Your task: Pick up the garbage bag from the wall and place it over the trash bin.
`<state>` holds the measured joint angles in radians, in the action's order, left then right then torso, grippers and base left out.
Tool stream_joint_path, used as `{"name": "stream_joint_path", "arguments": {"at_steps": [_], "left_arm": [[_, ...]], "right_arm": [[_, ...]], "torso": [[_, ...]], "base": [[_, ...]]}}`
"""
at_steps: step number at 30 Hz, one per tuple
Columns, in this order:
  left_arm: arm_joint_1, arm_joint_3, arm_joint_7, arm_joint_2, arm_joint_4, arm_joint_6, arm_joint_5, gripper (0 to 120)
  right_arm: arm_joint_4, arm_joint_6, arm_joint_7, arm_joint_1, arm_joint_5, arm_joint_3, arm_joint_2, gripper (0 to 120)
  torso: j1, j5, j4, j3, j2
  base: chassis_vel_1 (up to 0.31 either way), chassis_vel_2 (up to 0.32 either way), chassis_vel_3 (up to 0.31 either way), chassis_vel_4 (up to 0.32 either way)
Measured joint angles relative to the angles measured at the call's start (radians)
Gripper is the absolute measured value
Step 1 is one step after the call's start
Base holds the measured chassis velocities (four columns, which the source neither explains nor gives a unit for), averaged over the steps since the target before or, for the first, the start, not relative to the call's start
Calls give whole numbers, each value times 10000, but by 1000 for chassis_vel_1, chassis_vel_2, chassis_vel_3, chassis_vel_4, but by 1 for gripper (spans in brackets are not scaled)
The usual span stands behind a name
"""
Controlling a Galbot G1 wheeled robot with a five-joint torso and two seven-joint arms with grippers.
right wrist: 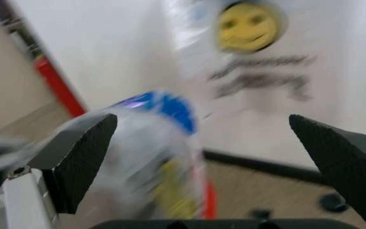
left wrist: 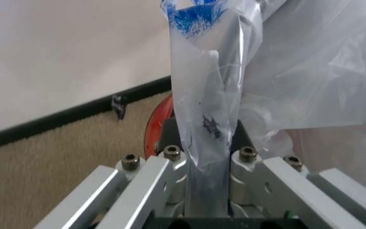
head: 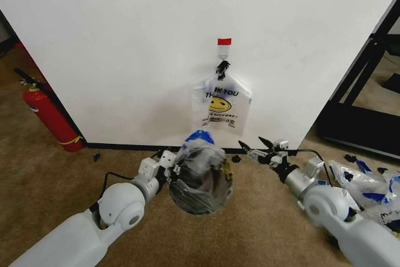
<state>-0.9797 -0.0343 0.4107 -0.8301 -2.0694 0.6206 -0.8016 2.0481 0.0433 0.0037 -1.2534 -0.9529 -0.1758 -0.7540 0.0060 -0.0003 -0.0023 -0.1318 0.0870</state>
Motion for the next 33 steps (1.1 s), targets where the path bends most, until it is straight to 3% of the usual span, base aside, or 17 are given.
{"name": "stream_joint_path", "arguments": {"at_steps": [3,9,16,22,33], "left_arm": [[-94,42,167,-76,-49,7,13,5],[-496,-27,-159,33,-592,-200,1184,5],[-882,-69,-494,201,-1203,-399,2215,5],[-1226,-95,-747,299,-1359,-661,3146,5],[-1400,-91,-823,327,-1763,-627,3289,5]], "right_arm": [[527,49,-71,-463,548,460,-41,100],[389,-316,-651,-637,2036,1345,-238,98],[-229,-1120,-2054,-575,3448,1548,-277,73],[-361,-1314,-2073,-515,3974,1621,-351,53],[-801,-1370,53,98,5330,2672,-974,11]], "torso": [[0,0,0,0,0],[0,4,2,0,0],[0,3,1,-1,0],[0,2,1,0,0],[0,4,1,0,0]], "base": [[0,0,0,0],[0,0,0,0],[0,0,0,0],[0,0,0,0],[0,0,0,0]]}}
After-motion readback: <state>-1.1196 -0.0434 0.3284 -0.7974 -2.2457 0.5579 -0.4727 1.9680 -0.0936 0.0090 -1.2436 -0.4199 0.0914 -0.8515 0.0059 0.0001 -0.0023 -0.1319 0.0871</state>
